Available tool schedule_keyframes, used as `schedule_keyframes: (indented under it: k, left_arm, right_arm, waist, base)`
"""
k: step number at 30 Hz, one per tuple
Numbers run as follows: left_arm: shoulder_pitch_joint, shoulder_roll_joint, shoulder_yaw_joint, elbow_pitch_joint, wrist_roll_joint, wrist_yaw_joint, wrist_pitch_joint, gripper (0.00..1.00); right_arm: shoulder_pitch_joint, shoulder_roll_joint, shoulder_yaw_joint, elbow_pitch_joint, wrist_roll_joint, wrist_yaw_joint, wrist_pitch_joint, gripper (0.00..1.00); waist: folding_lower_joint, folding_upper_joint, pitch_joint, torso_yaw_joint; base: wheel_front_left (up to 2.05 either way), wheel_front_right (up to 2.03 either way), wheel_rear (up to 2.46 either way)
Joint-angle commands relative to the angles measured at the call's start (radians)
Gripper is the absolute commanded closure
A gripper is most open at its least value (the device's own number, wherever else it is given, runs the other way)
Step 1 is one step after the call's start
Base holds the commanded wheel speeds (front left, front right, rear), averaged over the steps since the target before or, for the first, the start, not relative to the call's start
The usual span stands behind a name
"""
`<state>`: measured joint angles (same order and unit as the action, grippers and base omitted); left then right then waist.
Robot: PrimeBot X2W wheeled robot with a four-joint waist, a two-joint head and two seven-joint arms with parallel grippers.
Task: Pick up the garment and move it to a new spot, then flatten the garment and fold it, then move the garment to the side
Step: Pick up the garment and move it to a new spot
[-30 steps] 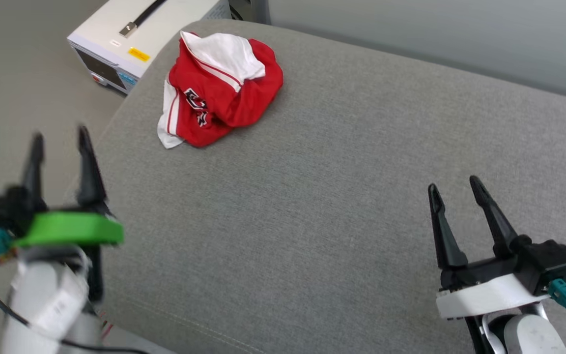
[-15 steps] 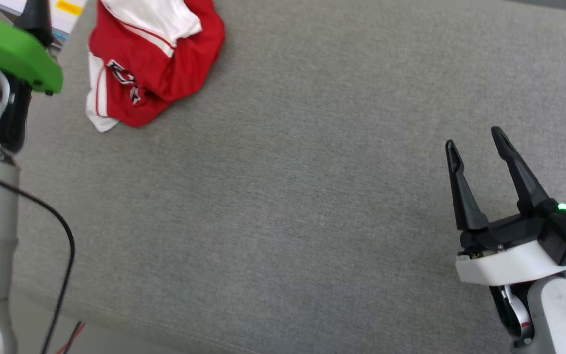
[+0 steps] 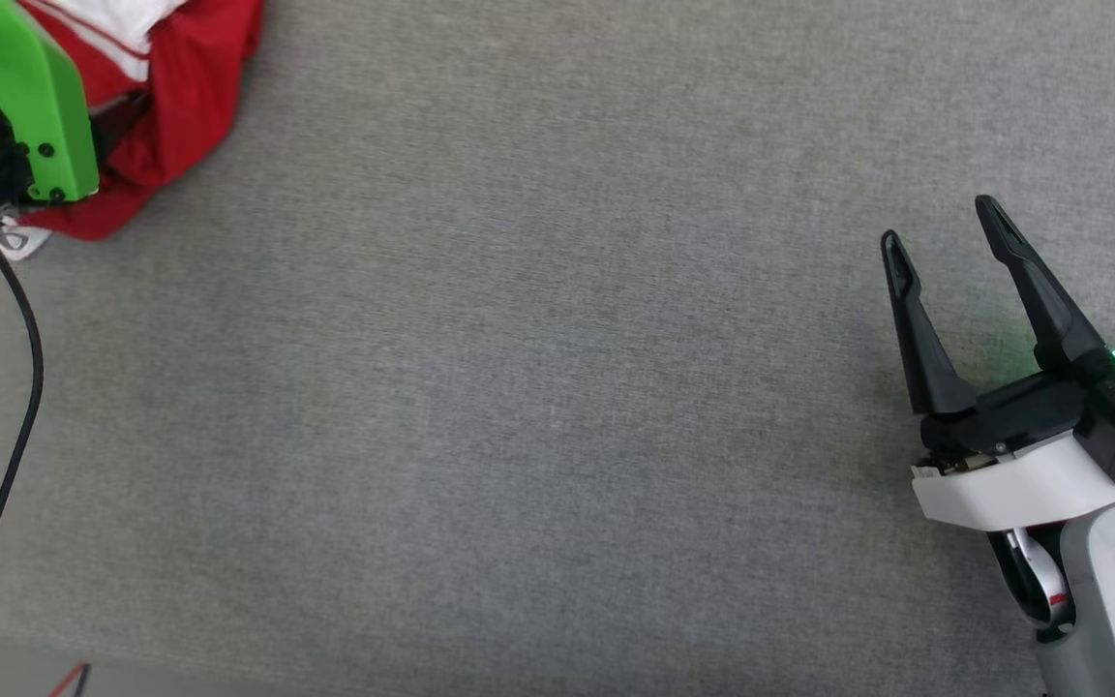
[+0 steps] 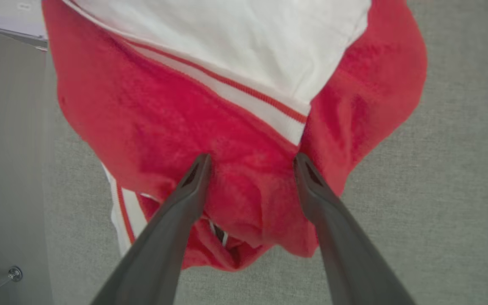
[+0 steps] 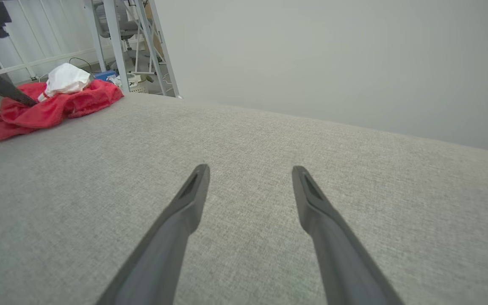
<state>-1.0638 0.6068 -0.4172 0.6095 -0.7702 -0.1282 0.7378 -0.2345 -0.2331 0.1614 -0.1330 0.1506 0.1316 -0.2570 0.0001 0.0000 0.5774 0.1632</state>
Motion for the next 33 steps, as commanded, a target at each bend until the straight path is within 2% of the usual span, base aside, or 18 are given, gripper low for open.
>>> schedule_keyframes:
  k: [1,10,11,12,21,27,33]
  left_arm:
    - [-0.017,-0.006,0.001,0.032,-0.012,-0.002,0.001,0.00]
    - [0.032,-0.061,-0.066,0.186,-0.037,-0.002,0.028,0.00]
    - [0.032,-0.056,-0.077,0.187,-0.033,-0.002,0.015,0.87]
    - [0.031,-0.050,-0.086,0.186,-0.029,-0.002,-0.001,1.00]
    - [-0.038,0.042,-0.190,0.053,0.035,-0.002,-0.266,1.00]
    - [-0.084,0.100,-0.319,-0.098,0.076,-0.002,-0.362,1.00]
    - [-0.119,0.083,-0.441,-0.256,0.105,-0.002,-0.398,1.00]
  right_arm:
    - [-0.021,-0.005,0.003,0.002,0.004,-0.001,-0.005,0.00]
    - [-0.022,-0.010,0.011,0.025,0.006,-0.001,-0.005,0.00]
    - [-0.020,-0.010,0.011,0.029,0.006,-0.001,-0.005,0.00]
    - [-0.017,-0.010,0.011,0.032,0.006,-0.001,-0.005,0.00]
    - [0.037,0.010,-0.001,0.050,0.010,-0.001,-0.005,0.00]
    - [0.076,0.040,-0.003,0.060,0.014,-0.001,-0.005,0.00]
    - [0.088,0.070,0.006,0.061,0.016,-0.001,-0.005,0.00]
  waist:
    - [-0.0001,0.0000,0.048,-0.042]
    - [-0.0001,0.0000,0.053,-0.053]
    - [-0.0001,0.0000,0.046,-0.050]
    - [-0.0001,0.0000,0.037,-0.048]
    - [-0.0001,0.0000,-0.128,-0.021]
    - [-0.0001,0.0000,-0.226,-0.026]
    - [-0.0001,0.0000,-0.277,-0.066]
  base:
    - [0.00,0.00,0.00]
    - [0.00,0.00,0.00]
    - [0.00,0.00,0.00]
    - [0.00,0.00,0.00]
    - [0.00,0.00,0.00]
    - [0.00,0.00,0.00]
    - [0.00,0.00,0.00]
